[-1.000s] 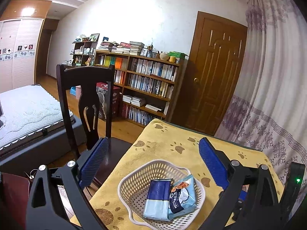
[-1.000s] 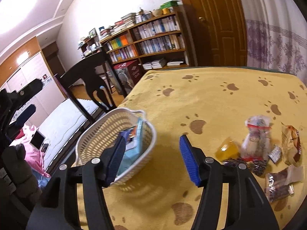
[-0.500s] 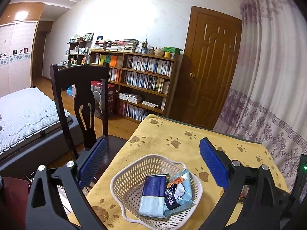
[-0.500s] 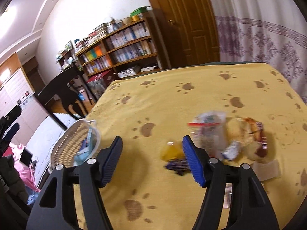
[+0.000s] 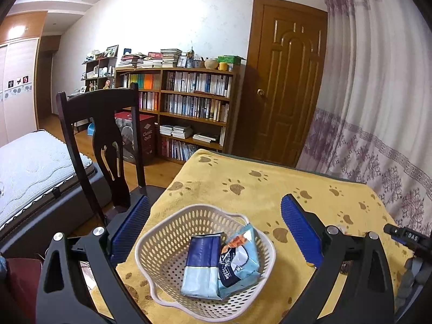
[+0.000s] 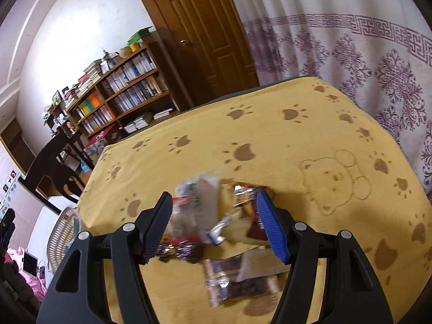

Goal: Organize snacks
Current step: 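Reach the right tool to the brown snack bag and grasp it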

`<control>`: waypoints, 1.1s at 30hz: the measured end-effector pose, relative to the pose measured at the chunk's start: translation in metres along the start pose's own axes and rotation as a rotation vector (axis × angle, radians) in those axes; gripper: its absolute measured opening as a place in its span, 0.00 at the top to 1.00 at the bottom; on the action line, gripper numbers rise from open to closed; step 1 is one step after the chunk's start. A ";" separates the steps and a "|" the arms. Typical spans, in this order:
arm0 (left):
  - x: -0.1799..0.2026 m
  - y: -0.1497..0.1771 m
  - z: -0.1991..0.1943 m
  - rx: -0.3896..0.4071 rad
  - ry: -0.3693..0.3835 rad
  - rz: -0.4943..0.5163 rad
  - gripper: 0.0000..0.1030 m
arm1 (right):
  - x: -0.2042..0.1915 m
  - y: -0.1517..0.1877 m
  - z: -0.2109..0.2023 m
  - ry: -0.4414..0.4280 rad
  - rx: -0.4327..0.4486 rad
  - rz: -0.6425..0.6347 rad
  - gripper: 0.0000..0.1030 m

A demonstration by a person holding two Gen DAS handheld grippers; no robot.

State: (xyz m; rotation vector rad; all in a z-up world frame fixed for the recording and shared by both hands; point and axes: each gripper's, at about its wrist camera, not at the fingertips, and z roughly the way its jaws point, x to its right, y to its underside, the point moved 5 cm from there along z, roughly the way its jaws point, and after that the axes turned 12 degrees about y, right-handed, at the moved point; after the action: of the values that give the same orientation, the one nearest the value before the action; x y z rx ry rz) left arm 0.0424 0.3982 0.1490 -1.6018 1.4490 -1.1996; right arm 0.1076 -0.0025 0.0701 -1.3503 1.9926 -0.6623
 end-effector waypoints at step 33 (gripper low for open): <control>0.028 0.021 0.022 -0.071 0.021 0.070 0.04 | 0.008 0.016 0.116 0.187 -0.187 -0.088 0.39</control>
State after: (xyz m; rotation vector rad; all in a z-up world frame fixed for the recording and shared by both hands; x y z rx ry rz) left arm 0.0542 0.3651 0.1270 -1.5761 1.5636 -1.1399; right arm 0.1815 -0.0111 -0.0212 -1.5424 2.1995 -0.6777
